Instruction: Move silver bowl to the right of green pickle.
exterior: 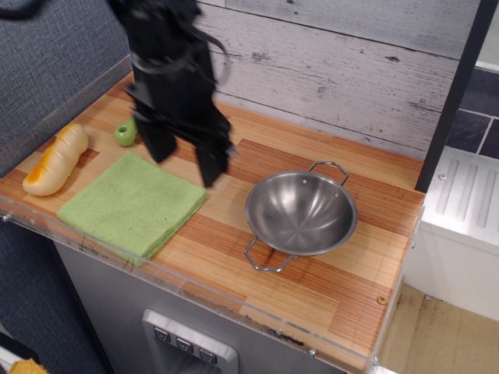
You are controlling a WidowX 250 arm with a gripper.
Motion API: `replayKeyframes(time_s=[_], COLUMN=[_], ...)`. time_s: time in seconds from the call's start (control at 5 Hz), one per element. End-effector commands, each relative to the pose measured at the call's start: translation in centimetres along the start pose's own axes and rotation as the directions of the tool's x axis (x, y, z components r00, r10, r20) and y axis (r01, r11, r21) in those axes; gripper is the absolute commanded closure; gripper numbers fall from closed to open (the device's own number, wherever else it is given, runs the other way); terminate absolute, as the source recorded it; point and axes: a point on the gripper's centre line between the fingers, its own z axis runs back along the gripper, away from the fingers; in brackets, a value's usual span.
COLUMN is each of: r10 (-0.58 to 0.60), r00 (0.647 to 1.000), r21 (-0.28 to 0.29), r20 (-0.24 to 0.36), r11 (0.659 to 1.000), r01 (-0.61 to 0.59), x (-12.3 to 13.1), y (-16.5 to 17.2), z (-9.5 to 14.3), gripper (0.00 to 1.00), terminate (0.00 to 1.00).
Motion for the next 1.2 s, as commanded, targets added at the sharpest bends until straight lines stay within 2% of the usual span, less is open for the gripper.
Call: replayKeyframes(time_s=[0.0, 0.4, 0.6, 1.0], r10=[-0.049, -0.037, -0.043, -0.028], r00=[0.999, 0.999, 0.999, 0.999], r21=[-0.004, -0.014, -0.007, -0.002], r20=[-0.014, -0.026, -0.03, -0.03], r11=[0.999, 0.999, 0.999, 1.0], r01=[0.049, 0.037, 0.042, 0.028], x=[2.5, 2.9, 2.7, 2.4], y=[-2.9, -3.7, -3.9, -3.8], z=[-3.5, -4.6, -4.8, -4.6], gripper=[0.0, 0.0, 1.0, 1.0], terminate=[0.0, 0.0, 0.0, 0.0])
